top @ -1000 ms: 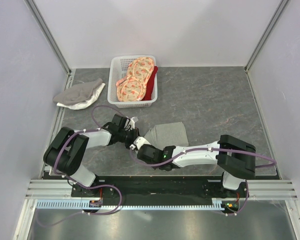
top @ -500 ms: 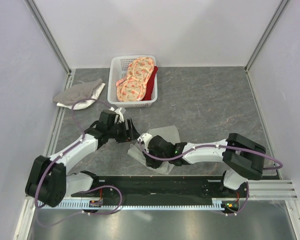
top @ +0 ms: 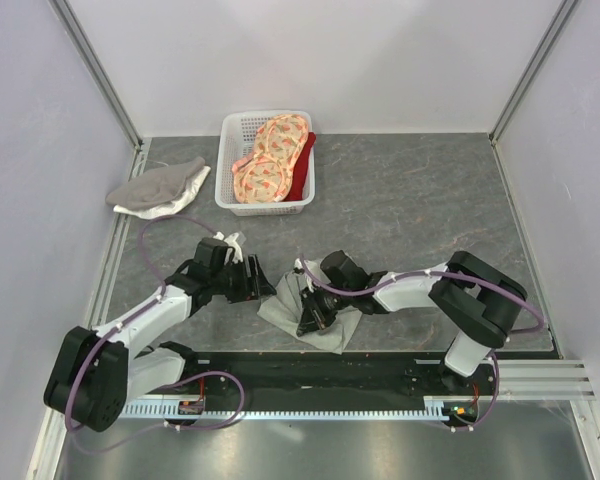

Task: Fold the napkin, place the utensils inside, and roll it up
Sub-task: Roll the napkin with the utensil

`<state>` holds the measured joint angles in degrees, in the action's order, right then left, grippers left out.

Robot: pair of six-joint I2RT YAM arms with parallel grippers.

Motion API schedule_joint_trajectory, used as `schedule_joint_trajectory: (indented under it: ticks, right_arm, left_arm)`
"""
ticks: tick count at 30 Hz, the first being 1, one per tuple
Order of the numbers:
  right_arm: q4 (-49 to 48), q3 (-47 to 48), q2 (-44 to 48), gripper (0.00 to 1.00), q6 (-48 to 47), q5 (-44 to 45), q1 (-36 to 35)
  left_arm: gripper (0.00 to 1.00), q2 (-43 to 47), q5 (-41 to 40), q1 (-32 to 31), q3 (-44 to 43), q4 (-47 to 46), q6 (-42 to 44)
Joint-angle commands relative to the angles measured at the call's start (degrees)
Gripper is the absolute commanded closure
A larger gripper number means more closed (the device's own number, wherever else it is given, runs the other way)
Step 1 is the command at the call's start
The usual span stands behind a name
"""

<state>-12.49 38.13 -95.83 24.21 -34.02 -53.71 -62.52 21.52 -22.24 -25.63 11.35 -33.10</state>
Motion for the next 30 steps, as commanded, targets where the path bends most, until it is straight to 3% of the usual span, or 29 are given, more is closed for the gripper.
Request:
schedule_joint_trajectory:
  ticks: [1, 11, 14, 17, 19, 22, 23, 26, 30]
  right_arm:
    - [0.72, -1.66, -4.53, 0.9, 0.49, -7.98, 2.03]
    - [2.21, 0.81, -7.88, 0.9, -1.71, -8.96, 4.49]
    - [2.91, 1.33, -8.14, 0.9, -2.14, -8.78, 5.02]
    - [5.53, 2.38, -7.62, 0.88, -2.85, -7.38, 4.94]
    - [7.21, 3.44, -5.69, 0.87, -3.55, -5.1, 5.02]
    - [12.31, 5.72, -1.13, 0.78, -5.21, 0.85, 4.93]
    - [16.32, 6.42, 0.37, 0.68, -5.74, 2.54, 4.41]
    - [21.61, 9.76, 5.91, 0.5, -8.29, 11.32, 1.17]
    - [24.71, 13.02, 9.69, 0.35, -11.63, 26.26, -5.86]
  left_arm:
    - [0.31, -2.42, 3.09, 0.09, 0.93, -4.75, -0.91]
    - [0.46, -11.74, 8.01, -0.26, 0.93, -8.19, -0.74]
    - [0.56, -13.76, 8.98, -1.05, 1.1, -8.02, -0.74]
    - [0.79, -15.17, 8.89, -1.49, 1.46, -7.84, -0.73]
    - [0.85, -15.79, 8.63, -1.58, 1.37, -7.14, -0.65]
    - [0.96, -16.23, 8.37, -1.58, 1.11, -6.08, -0.65]
    - [0.98, -16.14, 8.28, -1.67, 1.02, -5.91, -0.47]
    - [0.98, -16.23, 8.36, -1.84, 0.76, -5.12, -0.47]
    - [0.98, -16.32, 8.28, -1.93, 0.23, -4.5, -0.38]
